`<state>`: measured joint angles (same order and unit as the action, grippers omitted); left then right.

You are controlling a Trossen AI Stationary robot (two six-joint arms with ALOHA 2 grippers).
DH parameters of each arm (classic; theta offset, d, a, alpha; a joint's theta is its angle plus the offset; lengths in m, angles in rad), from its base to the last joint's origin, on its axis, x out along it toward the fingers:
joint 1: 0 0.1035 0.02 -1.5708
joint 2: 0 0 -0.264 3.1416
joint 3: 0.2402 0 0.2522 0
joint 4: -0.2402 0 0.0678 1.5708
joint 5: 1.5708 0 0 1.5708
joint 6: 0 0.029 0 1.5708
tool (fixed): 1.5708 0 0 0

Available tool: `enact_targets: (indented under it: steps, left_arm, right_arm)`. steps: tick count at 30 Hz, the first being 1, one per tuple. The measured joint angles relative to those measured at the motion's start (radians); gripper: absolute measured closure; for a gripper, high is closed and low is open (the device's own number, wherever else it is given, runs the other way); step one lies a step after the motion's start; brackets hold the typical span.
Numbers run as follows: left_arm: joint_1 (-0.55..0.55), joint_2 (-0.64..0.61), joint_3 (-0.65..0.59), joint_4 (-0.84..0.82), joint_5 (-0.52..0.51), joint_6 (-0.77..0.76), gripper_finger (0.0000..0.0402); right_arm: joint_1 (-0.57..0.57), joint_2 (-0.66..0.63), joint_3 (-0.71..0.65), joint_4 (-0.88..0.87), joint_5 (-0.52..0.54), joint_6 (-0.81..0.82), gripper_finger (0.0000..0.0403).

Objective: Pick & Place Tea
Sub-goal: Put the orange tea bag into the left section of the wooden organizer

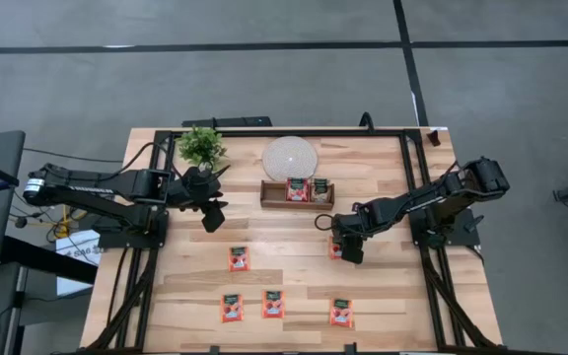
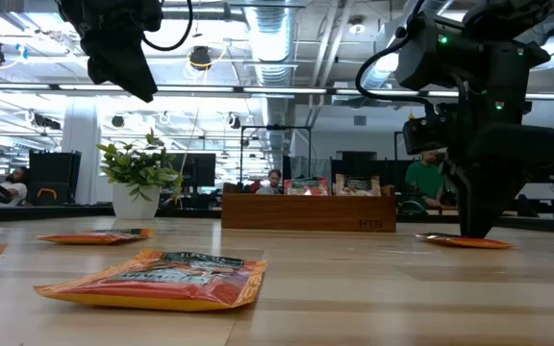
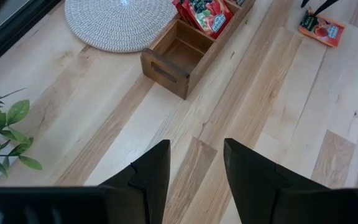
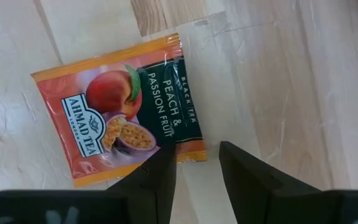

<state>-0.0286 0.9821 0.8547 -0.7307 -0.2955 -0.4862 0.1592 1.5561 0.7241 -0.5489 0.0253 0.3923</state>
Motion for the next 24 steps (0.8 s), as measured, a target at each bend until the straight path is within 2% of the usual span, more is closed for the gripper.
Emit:
enact_targets:
  steps: [7, 17, 24]
  left_arm:
    - [0.0, 0.0, 0.0, 0.0, 0.0, 0.0, 0.0259]
    - [0.0, 0.0, 0.0, 0.004, 0.0, -0.002, 0.0259]
    - [0.0, 0.0, 0.0, 0.029, 0.0, -0.001, 0.0259]
  right_arm:
    - [-0.013, 0.0, -0.006, 0.01, -0.042, 0.0, 0.0301]
    - [-0.013, 0.002, -0.008, 0.011, -0.045, 0.0, 0.0394]
    - [-0.028, -0.003, -0.008, 0.011, -0.06, 0.064, 0.0399]
